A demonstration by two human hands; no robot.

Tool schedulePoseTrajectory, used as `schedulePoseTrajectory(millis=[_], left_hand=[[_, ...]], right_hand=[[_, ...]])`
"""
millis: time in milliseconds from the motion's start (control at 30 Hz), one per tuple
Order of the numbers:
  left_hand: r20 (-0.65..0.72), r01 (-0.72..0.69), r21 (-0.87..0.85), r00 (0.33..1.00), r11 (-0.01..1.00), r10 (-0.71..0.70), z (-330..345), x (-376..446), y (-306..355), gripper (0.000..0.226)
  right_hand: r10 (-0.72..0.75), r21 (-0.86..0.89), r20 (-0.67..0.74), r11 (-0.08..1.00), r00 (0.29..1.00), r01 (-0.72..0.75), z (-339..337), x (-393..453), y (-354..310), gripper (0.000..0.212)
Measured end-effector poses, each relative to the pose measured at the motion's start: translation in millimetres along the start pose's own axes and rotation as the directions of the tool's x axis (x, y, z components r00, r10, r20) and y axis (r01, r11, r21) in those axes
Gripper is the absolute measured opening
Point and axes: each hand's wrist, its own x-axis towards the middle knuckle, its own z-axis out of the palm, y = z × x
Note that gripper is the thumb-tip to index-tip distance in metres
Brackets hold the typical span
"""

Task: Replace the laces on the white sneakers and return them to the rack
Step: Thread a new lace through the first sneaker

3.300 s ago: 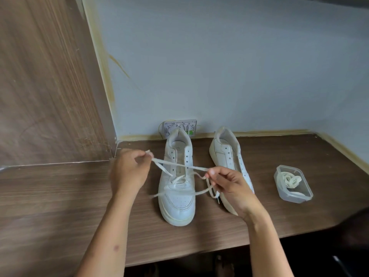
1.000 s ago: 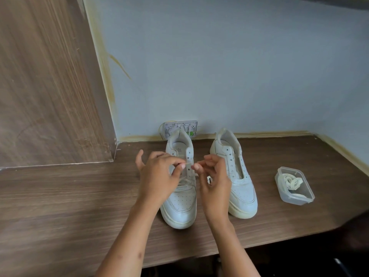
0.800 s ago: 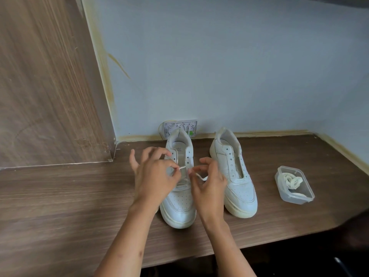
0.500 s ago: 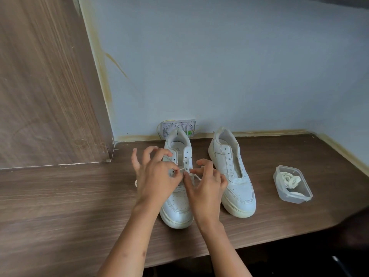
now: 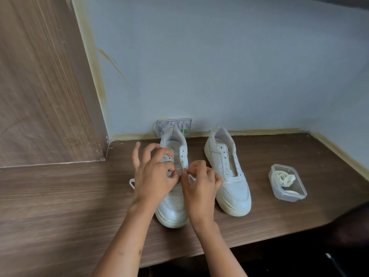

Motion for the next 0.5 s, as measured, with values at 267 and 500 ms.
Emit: schedulePoseTrajectory(millis=[267, 500], left_hand=[[-0.002, -0.046, -0.003, 0.999, 0.999, 0.046, 1.7, -0.7, -6.4, 0.013], [0.02, -0.042, -0.028, 0.999, 0.999, 0.043, 2.1, 0.8, -2.1, 0.023]], right_hand=[[0.001, 0.091, 0.026, 0.996, 1.0, -0.004, -3.2, 1.1, 4.8, 0.027], [0.026, 0.124, 0.059, 0.992, 0.998, -0.033, -4.8, 1.3, 4.8, 0.025]])
